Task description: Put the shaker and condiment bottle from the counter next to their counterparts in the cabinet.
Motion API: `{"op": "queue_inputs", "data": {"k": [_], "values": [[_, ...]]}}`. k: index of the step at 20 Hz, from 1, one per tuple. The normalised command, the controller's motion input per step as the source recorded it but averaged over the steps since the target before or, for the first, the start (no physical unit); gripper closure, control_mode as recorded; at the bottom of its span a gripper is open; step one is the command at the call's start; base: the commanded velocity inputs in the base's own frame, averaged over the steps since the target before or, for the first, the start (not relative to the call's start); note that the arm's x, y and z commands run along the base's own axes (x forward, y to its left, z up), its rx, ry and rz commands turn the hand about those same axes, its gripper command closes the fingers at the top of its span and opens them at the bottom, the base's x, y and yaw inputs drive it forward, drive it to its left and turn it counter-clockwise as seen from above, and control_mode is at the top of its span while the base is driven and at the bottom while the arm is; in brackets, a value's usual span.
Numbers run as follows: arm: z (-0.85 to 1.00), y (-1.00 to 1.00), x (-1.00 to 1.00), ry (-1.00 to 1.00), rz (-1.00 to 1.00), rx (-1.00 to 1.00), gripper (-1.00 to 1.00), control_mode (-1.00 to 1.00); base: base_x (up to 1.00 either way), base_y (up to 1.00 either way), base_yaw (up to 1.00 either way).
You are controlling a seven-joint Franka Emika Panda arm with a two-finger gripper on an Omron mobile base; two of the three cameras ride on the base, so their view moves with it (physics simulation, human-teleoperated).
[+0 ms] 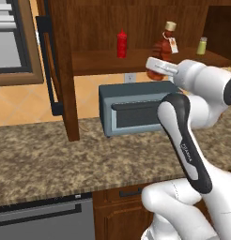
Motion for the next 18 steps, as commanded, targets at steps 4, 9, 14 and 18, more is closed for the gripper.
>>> {"op": "queue_inputs", "data": {"k": [4,9,14,18], "values": [[0.25,0.00,0.69,0.09,0.07,0.00,1.00,-1.00,0.00,0.00,0.00],[0.17,0.00,0.43,-0.01,0.05,0.00,1.00,-1.00,0.00,0.00,0.00],[-0.04,0.00,0.45,-0.02,0.01,-0.03,1.00,-1.00,0.00,0.00,0.00],[-0.06,0.03,0.61,0.00,0.00,-0.03,1.00,-1.00,0.00,0.00,0.00]]}}
